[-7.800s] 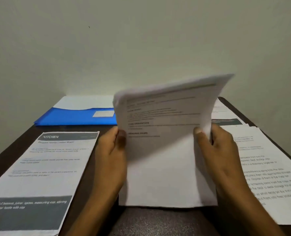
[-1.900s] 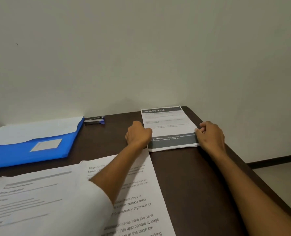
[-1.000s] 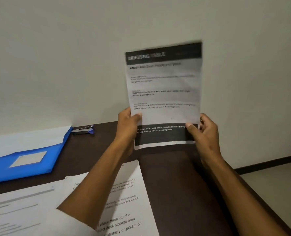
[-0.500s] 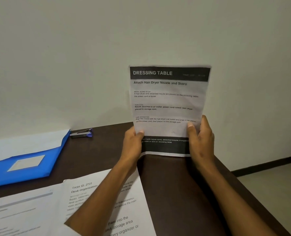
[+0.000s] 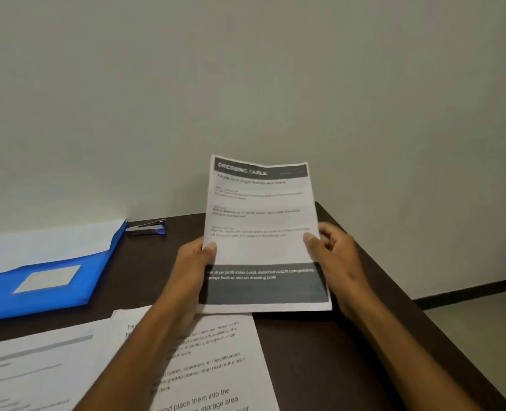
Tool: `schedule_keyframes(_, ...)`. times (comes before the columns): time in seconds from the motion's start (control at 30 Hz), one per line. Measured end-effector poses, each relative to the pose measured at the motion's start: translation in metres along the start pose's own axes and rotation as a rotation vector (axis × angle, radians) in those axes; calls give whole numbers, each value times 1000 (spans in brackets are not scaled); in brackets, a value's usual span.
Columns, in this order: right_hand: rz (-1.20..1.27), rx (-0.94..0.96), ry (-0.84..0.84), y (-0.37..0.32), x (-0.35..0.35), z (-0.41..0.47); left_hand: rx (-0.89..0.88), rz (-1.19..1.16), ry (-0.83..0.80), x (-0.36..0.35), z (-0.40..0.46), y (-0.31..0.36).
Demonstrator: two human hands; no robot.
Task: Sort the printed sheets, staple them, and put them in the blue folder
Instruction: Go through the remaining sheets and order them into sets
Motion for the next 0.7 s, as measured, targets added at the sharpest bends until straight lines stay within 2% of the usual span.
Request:
schedule_keyframes(0.13, -68, 84, -15, 5, -10, -8, 14, -96, 20, 10, 8, -12)
schedule_keyframes(0.27, -55, 132, 2, 3, -11, -12, 81, -228, -31, 12, 9, -17)
schedule_keyframes(0.5, 21, 128, -18, -3, -11, -14, 266, -448, -81, 14, 9, -16)
schedule_keyframes(0.7, 68, 103, -77, -3, -14, -17, 254, -513, -81, 17, 11, -15)
Point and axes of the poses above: each hand's wrist, its own z-axis towards the middle knuckle, its own x-axis out of the back of the hand, y = z × x, the point moved 5 cm from there along z, towards the middle knuckle, and after that the axes turned 14 degrees about y, right-handed, at the moved point
